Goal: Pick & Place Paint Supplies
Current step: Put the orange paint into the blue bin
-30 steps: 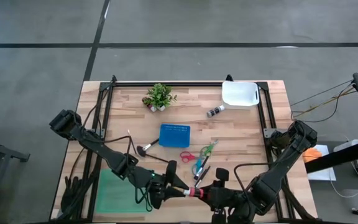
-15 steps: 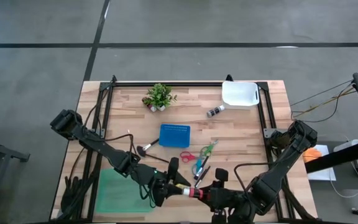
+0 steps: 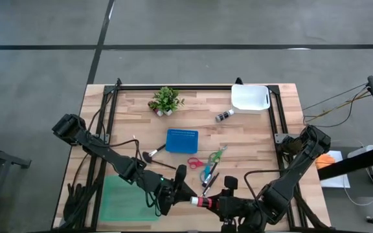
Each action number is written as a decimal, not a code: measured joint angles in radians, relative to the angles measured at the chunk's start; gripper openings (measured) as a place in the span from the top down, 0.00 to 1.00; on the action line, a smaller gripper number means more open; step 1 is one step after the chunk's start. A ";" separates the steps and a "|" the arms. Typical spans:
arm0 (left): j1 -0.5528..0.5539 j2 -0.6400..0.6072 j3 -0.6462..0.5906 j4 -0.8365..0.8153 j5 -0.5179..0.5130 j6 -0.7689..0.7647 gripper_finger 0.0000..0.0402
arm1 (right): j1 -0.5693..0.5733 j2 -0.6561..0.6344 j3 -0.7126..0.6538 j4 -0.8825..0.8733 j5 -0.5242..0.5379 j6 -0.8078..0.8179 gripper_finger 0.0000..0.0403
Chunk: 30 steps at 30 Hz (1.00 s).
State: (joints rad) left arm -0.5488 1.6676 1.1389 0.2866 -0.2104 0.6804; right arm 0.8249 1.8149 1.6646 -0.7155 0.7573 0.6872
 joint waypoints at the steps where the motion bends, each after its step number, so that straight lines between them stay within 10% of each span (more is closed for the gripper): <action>1: 0.001 0.000 0.000 -0.001 0.001 0.000 0.79 | 0.000 0.000 0.000 0.000 -0.002 0.000 0.64; 15: 0.003 0.000 0.000 0.016 0.031 0.003 0.52 | -0.001 0.000 0.000 -0.002 0.002 0.001 0.64; 30: 0.003 0.000 0.000 0.048 0.054 0.010 0.51 | -0.001 0.000 0.000 -0.002 0.002 0.001 0.64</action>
State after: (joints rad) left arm -0.5461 1.6672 1.1389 0.3344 -0.1562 0.6907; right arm 0.8238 1.8149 1.6646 -0.7177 0.7597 0.6886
